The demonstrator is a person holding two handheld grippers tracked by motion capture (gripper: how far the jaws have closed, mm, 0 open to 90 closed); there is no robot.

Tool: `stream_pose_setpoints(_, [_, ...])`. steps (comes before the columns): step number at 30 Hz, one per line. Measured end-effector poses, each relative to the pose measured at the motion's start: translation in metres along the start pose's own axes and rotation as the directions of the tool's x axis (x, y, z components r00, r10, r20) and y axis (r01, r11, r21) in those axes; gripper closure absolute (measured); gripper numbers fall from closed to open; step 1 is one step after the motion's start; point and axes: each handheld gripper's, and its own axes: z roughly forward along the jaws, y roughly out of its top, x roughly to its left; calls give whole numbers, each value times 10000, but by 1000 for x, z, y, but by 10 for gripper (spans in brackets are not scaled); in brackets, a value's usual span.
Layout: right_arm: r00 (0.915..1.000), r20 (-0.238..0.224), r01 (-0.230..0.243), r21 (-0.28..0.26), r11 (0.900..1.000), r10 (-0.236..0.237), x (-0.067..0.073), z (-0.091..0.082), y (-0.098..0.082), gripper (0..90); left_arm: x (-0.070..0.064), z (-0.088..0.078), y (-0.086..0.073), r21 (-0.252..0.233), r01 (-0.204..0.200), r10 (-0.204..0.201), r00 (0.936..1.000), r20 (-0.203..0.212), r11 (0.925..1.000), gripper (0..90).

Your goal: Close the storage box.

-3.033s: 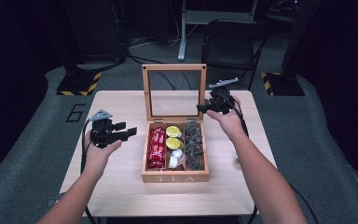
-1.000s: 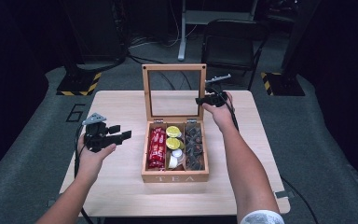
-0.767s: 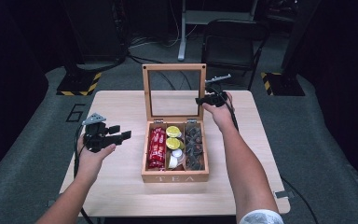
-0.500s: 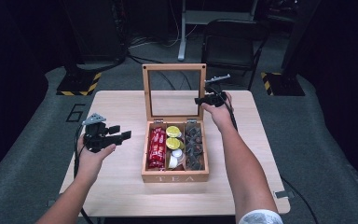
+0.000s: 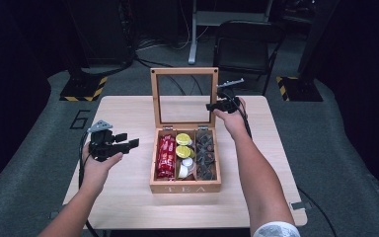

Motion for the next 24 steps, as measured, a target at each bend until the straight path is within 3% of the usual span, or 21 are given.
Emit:
stream_pose_setpoints(16, [10000, -25, 17, 107, 9999, -16, -1, -9, -2, 643, -2, 4, 4, 55, -4, 4, 10000, 27, 10000, 380])
stream_pose_setpoints(24, [9999, 126, 114, -264, 9996, -111, 4, -15, -9, 646, -4, 11, 6, 96, -57, 56, 10000, 31, 9999, 381])
